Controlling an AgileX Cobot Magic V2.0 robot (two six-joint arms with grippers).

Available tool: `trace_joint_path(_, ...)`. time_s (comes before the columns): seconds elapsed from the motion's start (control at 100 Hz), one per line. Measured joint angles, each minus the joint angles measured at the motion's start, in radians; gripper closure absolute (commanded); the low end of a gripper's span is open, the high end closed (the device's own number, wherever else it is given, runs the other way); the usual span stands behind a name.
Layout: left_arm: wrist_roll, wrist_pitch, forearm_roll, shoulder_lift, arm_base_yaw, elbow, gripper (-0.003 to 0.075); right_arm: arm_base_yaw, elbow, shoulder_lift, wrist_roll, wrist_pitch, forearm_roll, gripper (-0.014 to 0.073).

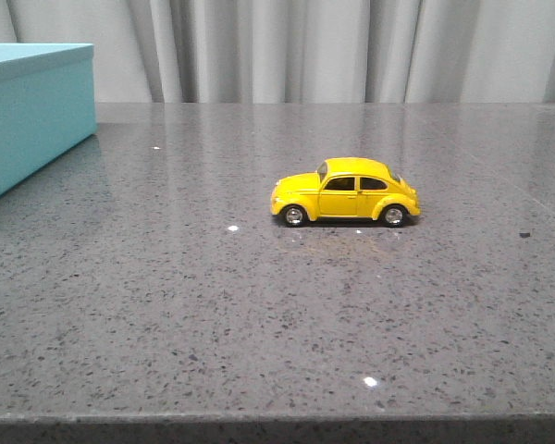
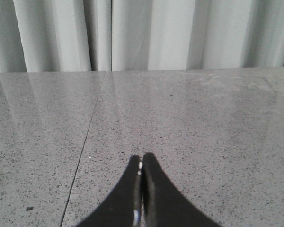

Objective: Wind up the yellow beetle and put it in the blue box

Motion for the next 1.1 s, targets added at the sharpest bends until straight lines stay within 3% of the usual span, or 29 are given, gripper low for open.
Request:
trace_joint_path(0.17,-0.003,0.026,-0.004,0.096,0.000,-0.093,0.0710,0.000,-0.095,0.090,0.000,0.051,0.000,0.0610)
trace_joint_path(0.27,-0.003,0.054,-0.005,0.164,0.000,-0.148,0.0578,0.000,-0.139,0.143,0.000,0.062,0.000,0.0513)
trace_joint_path(0.39,-0.003,0.078,-0.008,0.237,0.000,-0.201,0.0368,0.000,-0.186,0.211,0.000,0.080,0.002,0.0414)
trace_joint_path(0.46,-0.003,0.083,-0.008,0.274,0.000,-0.226,0.0318,0.000,-0.214,0.247,0.000,0.100,0.002,0.0368)
trace_joint_path(0.58,-0.005,0.089,-0.008,0.326,0.000,-0.254,0.0316,0.000,-0.261,0.307,0.000,0.128,0.002,0.0305)
trace_joint_path(0.92,-0.005,0.089,-0.023,0.356,0.000,-0.262,0.0332,0.000,-0.292,0.384,0.000,0.116,0.013,0.0305)
trace_joint_path(1.1,-0.005,0.089,-0.029,0.356,0.000,-0.262,0.0332,0.057,-0.402,0.483,0.000,0.209,0.019,0.0305)
